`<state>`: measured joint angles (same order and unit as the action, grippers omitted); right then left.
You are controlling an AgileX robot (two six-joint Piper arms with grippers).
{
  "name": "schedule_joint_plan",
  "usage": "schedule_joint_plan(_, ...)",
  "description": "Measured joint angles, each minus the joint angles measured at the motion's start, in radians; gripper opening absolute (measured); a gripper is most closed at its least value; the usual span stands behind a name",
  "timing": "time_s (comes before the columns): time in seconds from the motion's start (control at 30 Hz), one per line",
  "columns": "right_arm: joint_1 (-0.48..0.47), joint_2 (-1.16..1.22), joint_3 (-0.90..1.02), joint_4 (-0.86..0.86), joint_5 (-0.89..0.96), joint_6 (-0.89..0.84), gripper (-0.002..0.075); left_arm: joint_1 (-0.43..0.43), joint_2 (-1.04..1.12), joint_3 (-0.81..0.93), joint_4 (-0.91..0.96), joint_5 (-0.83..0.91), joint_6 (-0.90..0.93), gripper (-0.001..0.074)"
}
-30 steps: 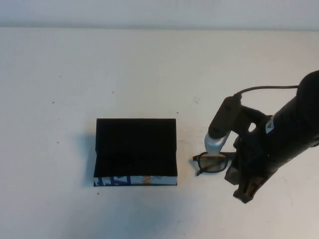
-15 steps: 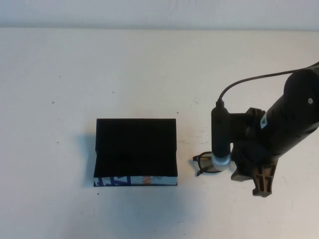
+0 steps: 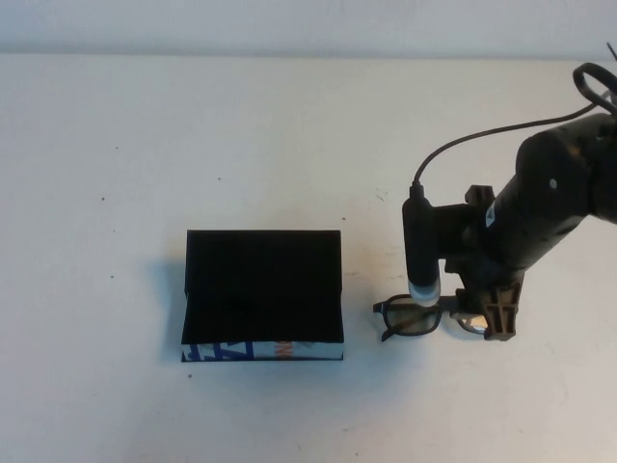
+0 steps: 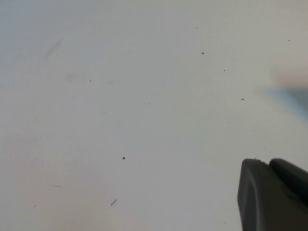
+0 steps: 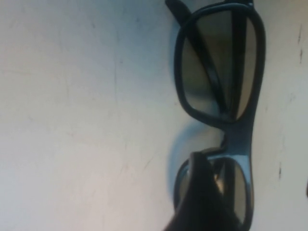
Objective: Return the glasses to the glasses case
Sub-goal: Pick up the glasses from the table
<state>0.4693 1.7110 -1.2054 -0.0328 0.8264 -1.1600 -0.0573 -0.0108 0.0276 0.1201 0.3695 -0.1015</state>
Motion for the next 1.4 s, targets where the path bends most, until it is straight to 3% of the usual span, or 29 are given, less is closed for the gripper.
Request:
schedule_joint_plan(0.3, -0.017, 0.112, -0.087, -0.002, 0.015, -0.033, 0.04, 0.0, 0.0, 0.0, 0.0, 0.0, 0.0, -0.0001)
schedule_joint_plan(1.4, -0.028, 0.199, -0.093, 0.04, 0.031, -0.085, 0.0401, 0.0, 0.0, 0.0, 0.0, 0.0, 0.0, -0.0001)
